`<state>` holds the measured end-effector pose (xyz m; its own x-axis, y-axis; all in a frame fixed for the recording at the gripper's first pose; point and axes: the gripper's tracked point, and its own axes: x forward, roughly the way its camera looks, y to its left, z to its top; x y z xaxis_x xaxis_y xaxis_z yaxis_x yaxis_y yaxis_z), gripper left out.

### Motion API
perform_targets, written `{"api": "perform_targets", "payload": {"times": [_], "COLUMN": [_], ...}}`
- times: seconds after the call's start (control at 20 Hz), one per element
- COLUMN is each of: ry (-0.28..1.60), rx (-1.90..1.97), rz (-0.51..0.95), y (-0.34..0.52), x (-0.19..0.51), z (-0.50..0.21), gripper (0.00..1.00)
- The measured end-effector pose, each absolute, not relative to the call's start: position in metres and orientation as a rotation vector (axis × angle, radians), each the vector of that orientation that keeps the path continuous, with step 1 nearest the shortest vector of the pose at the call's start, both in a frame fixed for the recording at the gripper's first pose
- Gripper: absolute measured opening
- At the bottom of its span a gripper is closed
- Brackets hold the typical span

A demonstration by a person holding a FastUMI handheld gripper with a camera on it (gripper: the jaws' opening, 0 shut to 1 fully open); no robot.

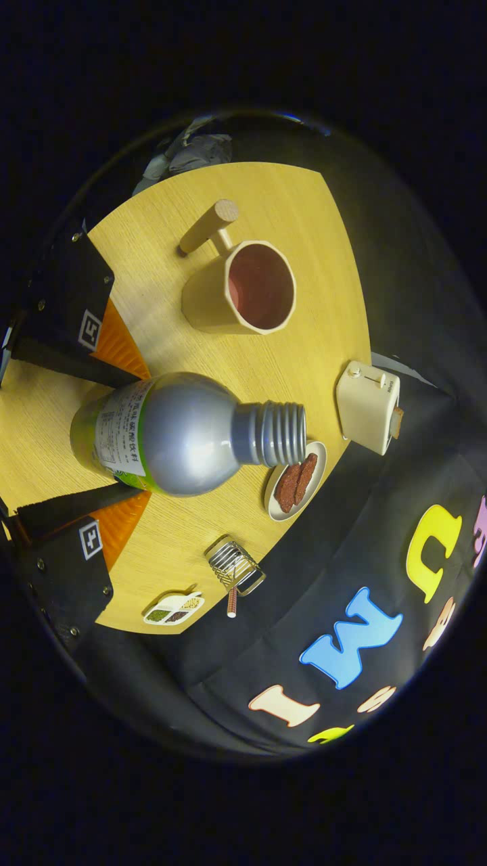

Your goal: Take the bottle from table, then pour the juice into the cup, finally place the bottle on the coaster

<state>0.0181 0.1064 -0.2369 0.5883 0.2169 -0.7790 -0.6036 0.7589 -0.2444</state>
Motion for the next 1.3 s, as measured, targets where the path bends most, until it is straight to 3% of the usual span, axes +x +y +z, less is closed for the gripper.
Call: {"api": "perform_targets", "payload": {"times": [0.5, 1.3], "ry": [0.69, 0.559], "rx": [-0.322, -0.141], "rz": [0.55, 0.466], "y": [0.116, 0.13], "x": [0.061, 0.149], "z": [-0.227, -0.243], "gripper": [0.76, 0.76]}}
